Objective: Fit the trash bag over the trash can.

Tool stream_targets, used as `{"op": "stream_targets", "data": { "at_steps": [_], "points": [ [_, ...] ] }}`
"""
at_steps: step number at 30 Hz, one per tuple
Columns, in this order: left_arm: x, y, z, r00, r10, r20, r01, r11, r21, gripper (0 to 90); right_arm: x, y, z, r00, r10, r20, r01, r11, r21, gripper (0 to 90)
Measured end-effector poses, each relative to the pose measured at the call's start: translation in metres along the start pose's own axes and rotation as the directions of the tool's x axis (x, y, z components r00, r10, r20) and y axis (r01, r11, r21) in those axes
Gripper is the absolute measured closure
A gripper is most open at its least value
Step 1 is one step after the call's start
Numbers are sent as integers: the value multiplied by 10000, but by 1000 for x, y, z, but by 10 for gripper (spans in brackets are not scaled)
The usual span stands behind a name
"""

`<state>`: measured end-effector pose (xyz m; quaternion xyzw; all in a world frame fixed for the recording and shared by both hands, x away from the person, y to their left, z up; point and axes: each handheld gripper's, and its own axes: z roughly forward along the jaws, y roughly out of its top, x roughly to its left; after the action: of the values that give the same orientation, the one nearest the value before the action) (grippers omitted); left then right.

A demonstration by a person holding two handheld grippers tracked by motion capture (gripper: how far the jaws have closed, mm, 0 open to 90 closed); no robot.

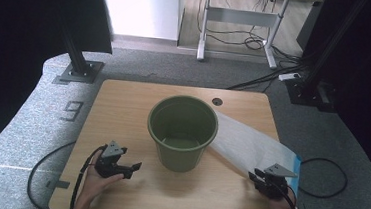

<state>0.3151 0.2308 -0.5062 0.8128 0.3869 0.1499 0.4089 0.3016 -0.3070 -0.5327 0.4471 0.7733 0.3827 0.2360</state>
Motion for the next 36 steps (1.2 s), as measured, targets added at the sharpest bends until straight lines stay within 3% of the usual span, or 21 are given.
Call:
{"op": "stream_targets", "data": {
  "at_steps": [1,3,4,8,9,10,12,13,18,26,30,35,36],
  "points": [
    [1,0,-1,9999,-153,55,154,9998,-115,160,11,16,3,9997,-213,-124,207,9987,-462,506],
    [1,-1,-1,9999,-152,48,153,9998,-114,161,15,22,6,9994,-292,-180,280,9978,-598,484],
    [0,-1,0,10000,-88,35,88,9999,-64,161,28,40,17,9973,-481,-548,433,9953,-861,450],
    [1,-1,0,10000,-87,38,87,9999,-70,161,42,62,52,9914,-829,-1015,741,9934,-879,430],
    [1,-1,0,9999,-91,47,91,9999,-82,161,42,62,52,9914,-829,-1015,741,9934,-879,430],
    [1,-1,-1,9999,-96,63,96,9999,-94,161,46,71,72,9890,-880,-1190,800,9943,-702,429],
    [2,-2,-1,9999,-109,68,110,9999,-108,161,47,73,78,9887,-961,-1151,888,9938,-676,429],
    [2,-2,0,9999,-111,76,111,9999,-104,161,47,79,95,9895,-949,-1089,909,9950,-416,429],
    [3,-2,1,9999,-124,97,125,9999,-92,162,46,86,117,9889,-686,-1320,684,9976,-59,425],
    [4,-2,0,9996,-197,215,201,9996,-178,162,44,83,135,9915,-382,-1243,419,9987,276,417],
    [5,-2,0,9995,-230,205,233,9996,-164,162,44,82,141,9930,-297,-1140,347,9985,419,500],
    [5,-3,0,9994,-263,204,266,9996,-136,162,41,83,141,9959,-228,-874,272,9984,502,738],
    [5,-3,0,9994,-272,205,275,9995,-136,162,41,83,141,9959,-228,-874,272,9984,502,738]
  ]
}}
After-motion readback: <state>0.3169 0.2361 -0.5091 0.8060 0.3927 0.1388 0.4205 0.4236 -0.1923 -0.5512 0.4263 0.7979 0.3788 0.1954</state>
